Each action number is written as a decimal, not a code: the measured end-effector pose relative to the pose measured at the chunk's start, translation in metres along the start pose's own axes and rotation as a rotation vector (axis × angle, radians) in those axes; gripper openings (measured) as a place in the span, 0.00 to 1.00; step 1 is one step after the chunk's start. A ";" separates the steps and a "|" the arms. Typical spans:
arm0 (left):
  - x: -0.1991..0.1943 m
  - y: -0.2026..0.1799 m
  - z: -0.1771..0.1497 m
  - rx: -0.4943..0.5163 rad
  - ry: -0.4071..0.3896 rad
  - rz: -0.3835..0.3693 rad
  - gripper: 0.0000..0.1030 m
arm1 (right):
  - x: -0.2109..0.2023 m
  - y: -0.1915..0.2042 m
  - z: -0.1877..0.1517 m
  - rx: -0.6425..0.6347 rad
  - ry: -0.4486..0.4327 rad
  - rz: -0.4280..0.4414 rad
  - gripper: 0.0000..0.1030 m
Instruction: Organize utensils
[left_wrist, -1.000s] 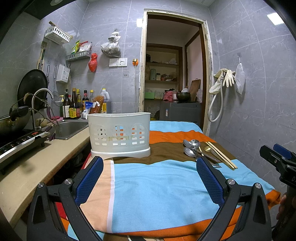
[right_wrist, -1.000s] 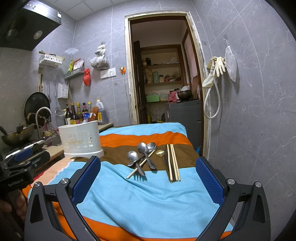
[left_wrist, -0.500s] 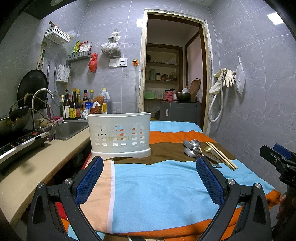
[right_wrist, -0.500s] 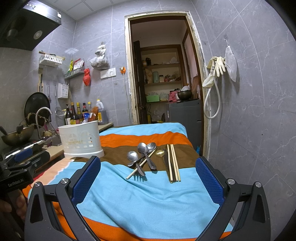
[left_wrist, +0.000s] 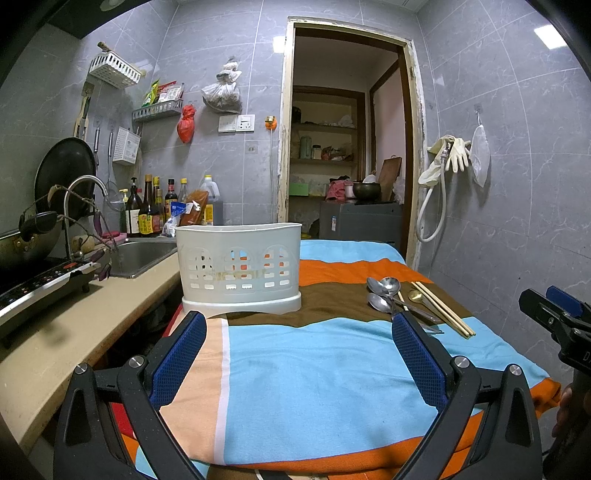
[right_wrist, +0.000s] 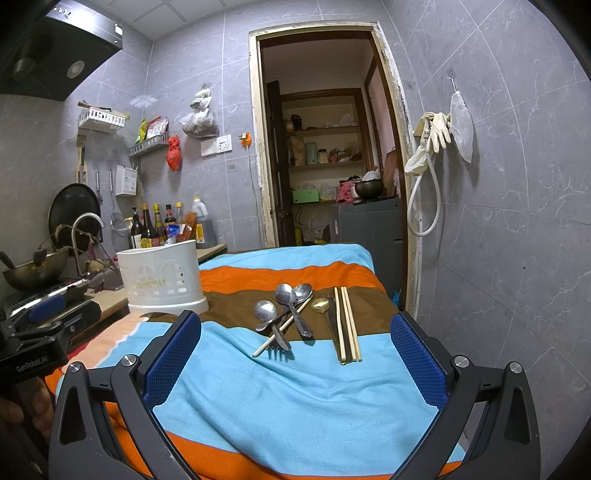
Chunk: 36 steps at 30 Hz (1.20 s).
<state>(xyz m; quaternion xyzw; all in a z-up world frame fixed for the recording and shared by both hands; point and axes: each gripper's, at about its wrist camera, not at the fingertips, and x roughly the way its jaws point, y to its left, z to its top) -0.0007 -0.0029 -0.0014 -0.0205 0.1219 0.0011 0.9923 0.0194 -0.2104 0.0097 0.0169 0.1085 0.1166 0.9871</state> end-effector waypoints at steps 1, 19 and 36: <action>0.001 0.000 0.000 0.000 0.002 0.000 0.96 | 0.000 0.000 0.000 0.000 0.000 0.000 1.00; 0.019 -0.002 0.011 0.033 0.017 0.056 0.96 | 0.009 0.003 0.017 -0.068 -0.022 0.002 1.00; 0.066 -0.002 0.040 0.072 0.085 0.118 0.96 | 0.047 -0.021 0.045 -0.125 -0.016 -0.012 1.00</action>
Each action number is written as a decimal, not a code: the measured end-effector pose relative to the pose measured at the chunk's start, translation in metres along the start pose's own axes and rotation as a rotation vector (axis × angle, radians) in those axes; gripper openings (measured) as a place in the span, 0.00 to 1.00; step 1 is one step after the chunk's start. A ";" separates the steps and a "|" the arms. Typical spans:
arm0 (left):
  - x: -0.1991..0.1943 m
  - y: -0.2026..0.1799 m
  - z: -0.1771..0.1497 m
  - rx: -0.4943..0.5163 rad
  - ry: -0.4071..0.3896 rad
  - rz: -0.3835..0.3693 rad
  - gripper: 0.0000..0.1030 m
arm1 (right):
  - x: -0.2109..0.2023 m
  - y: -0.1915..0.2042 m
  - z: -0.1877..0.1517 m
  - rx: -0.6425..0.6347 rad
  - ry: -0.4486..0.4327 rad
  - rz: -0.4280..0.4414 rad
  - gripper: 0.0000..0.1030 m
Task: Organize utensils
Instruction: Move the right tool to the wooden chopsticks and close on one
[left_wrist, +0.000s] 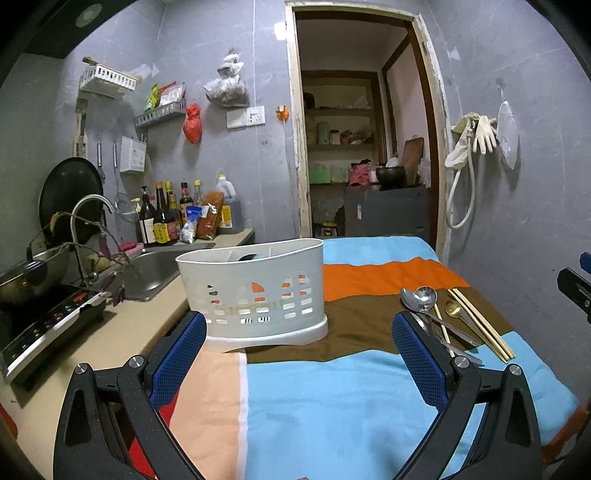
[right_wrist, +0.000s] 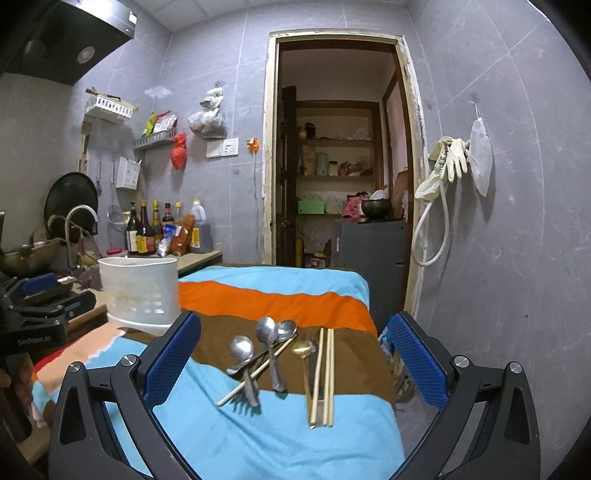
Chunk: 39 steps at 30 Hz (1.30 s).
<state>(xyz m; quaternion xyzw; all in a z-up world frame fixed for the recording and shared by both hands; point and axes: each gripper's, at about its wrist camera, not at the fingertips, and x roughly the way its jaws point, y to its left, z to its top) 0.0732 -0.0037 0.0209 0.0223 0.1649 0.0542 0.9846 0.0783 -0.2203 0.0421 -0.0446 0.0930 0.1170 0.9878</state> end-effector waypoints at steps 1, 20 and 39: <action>0.005 -0.002 0.003 0.004 0.010 0.001 0.96 | 0.004 -0.001 0.001 -0.009 0.005 -0.009 1.00; 0.107 -0.026 0.019 0.038 0.222 -0.098 0.96 | 0.084 -0.040 0.009 -0.007 0.128 -0.005 1.00; 0.171 -0.042 0.024 0.022 0.398 -0.471 0.79 | 0.178 -0.072 -0.015 0.033 0.391 0.127 0.62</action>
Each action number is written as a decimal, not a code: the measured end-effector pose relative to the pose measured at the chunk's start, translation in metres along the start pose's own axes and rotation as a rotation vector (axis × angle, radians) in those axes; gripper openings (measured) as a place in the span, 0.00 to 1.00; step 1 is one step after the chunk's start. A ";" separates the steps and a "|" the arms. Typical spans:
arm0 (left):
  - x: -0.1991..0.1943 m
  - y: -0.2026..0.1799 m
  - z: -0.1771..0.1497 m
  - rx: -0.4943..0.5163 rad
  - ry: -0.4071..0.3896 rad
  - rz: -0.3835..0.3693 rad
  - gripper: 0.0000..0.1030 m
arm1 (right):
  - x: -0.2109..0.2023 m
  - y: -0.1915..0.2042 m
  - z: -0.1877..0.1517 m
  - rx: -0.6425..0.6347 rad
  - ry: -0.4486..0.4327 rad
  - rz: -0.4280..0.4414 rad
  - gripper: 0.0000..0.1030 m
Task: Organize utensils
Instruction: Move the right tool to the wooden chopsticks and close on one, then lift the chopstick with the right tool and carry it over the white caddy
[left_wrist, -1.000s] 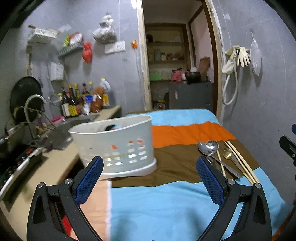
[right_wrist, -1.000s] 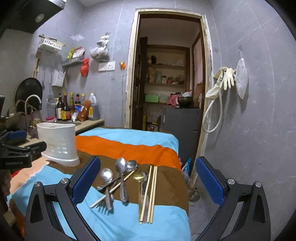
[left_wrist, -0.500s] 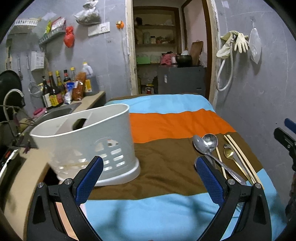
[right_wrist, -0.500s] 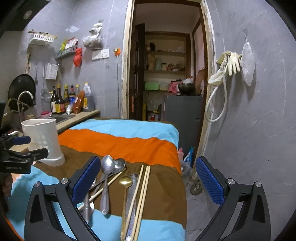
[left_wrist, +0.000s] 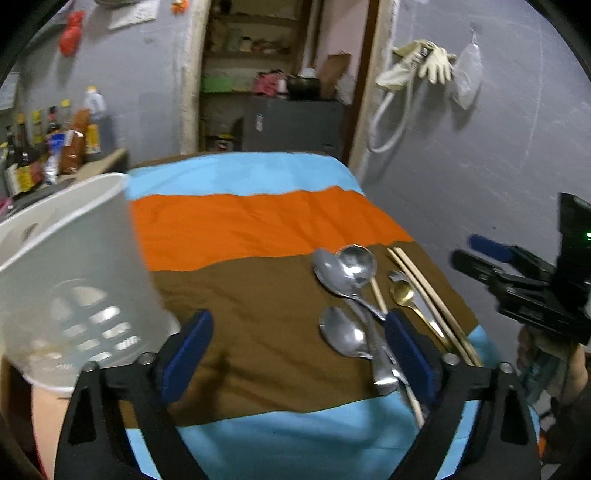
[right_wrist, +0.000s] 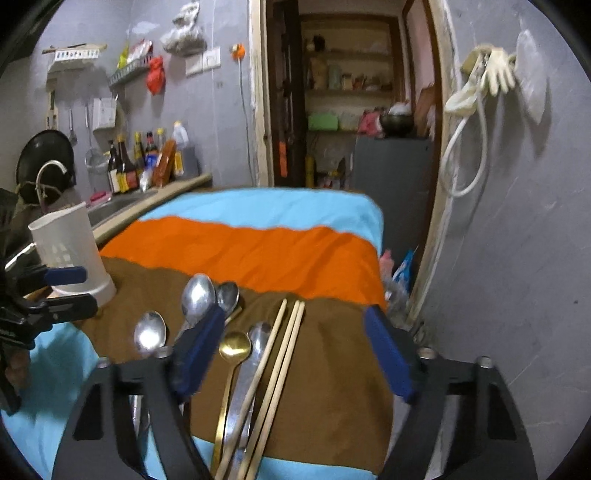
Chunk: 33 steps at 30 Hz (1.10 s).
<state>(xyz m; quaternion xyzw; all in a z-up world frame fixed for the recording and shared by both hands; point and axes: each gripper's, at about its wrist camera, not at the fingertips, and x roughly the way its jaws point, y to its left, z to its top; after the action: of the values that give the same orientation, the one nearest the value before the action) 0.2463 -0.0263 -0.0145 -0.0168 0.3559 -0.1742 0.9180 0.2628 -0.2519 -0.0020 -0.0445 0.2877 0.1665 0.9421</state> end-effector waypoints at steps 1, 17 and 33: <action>0.004 0.001 0.002 -0.003 0.021 -0.025 0.72 | 0.005 -0.002 -0.001 0.002 0.018 0.004 0.56; 0.044 0.021 0.006 -0.115 0.187 -0.192 0.21 | 0.044 -0.021 -0.002 0.065 0.198 0.055 0.22; 0.059 0.021 0.006 -0.141 0.209 -0.238 0.08 | 0.075 -0.015 0.014 0.032 0.329 0.061 0.20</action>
<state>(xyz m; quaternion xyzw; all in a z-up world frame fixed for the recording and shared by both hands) 0.2977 -0.0269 -0.0515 -0.1049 0.4562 -0.2573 0.8454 0.3337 -0.2417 -0.0322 -0.0475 0.4417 0.1809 0.8775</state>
